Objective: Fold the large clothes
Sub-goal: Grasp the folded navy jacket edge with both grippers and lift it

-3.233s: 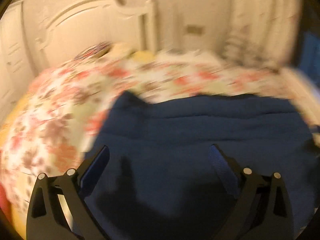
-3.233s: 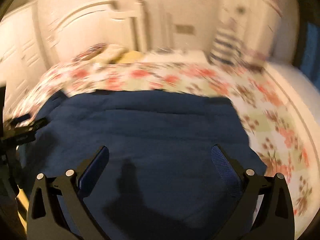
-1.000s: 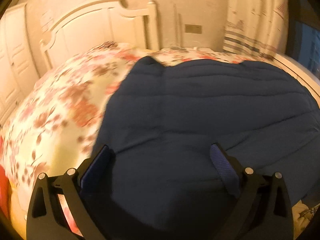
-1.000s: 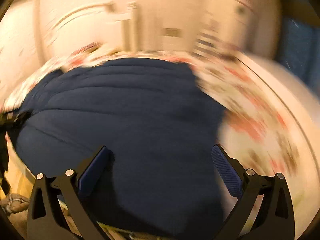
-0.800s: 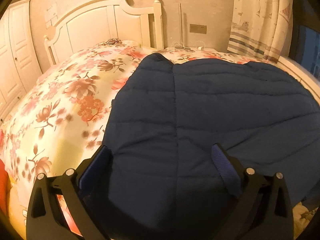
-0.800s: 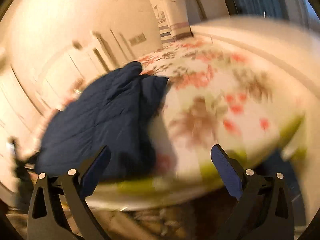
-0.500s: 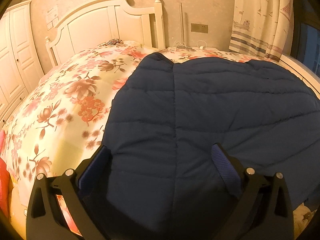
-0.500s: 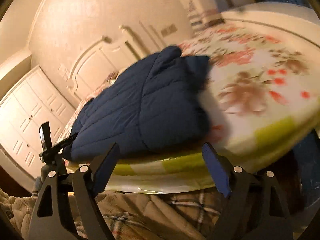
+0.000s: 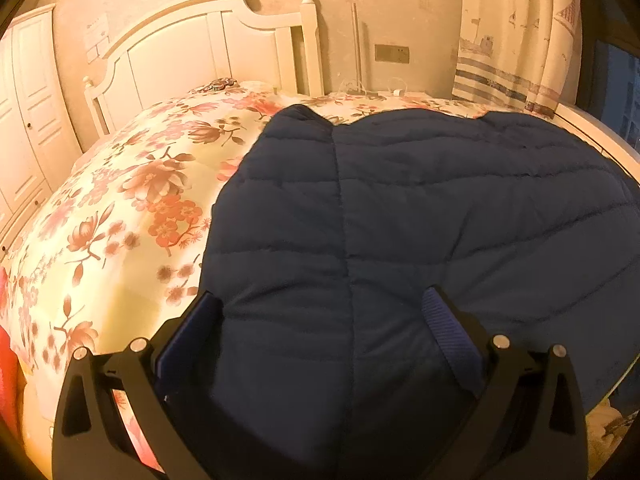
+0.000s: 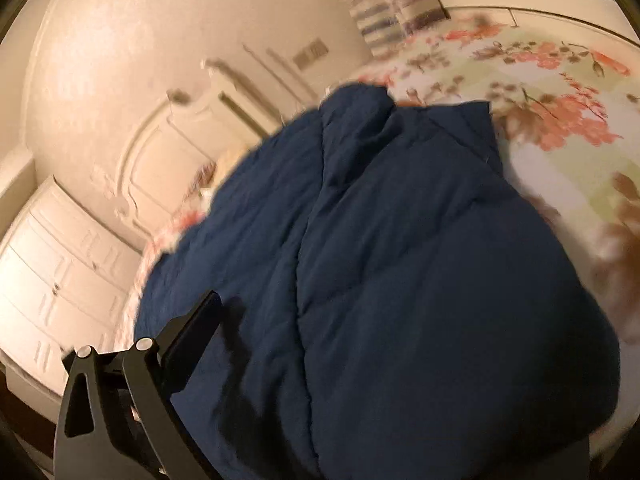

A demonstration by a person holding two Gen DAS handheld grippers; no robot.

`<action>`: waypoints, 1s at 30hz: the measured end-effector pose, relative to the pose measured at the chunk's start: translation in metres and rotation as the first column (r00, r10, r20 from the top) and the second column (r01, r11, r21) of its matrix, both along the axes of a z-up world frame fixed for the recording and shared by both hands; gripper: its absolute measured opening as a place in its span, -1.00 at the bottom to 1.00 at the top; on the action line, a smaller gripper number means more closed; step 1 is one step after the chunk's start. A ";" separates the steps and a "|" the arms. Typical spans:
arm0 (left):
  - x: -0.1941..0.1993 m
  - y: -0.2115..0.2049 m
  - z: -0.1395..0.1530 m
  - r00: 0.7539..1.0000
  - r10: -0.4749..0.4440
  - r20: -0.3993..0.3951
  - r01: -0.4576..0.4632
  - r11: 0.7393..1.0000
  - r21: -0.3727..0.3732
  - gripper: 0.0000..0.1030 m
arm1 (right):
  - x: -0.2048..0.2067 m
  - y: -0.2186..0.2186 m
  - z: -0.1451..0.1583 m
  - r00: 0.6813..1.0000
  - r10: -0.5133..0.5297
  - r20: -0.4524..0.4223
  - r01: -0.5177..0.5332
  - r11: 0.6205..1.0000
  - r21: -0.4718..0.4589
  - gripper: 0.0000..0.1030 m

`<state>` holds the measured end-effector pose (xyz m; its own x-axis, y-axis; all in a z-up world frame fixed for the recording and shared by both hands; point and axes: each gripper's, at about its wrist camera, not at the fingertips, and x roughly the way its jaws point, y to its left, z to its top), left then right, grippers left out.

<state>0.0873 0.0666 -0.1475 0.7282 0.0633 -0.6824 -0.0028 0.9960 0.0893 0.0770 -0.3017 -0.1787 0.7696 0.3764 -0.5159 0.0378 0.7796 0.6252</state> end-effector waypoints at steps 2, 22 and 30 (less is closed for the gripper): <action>-0.001 -0.003 0.010 1.000 0.010 -0.003 -0.010 1.000 -0.005 0.88 | -0.006 -0.018 -0.005 0.998 -0.029 0.060 0.024 0.996 0.088 0.00; 0.165 -0.153 0.034 0.974 -0.107 -0.202 0.131 0.985 0.110 0.66 | -0.074 -0.029 0.049 0.952 0.048 0.303 -0.033 0.998 -0.054 -0.28; -0.034 -0.133 0.024 0.918 -0.392 -0.066 0.397 0.913 0.098 0.86 | -0.065 -0.005 0.078 0.932 0.099 0.347 -0.050 0.988 -0.148 -0.27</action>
<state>0.0535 -0.0669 -0.1233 0.6786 -0.1485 -0.7193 0.3948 0.8996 0.1867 0.0120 -0.3064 -0.1006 0.8833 0.3861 -0.2659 -0.2275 0.8489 0.4770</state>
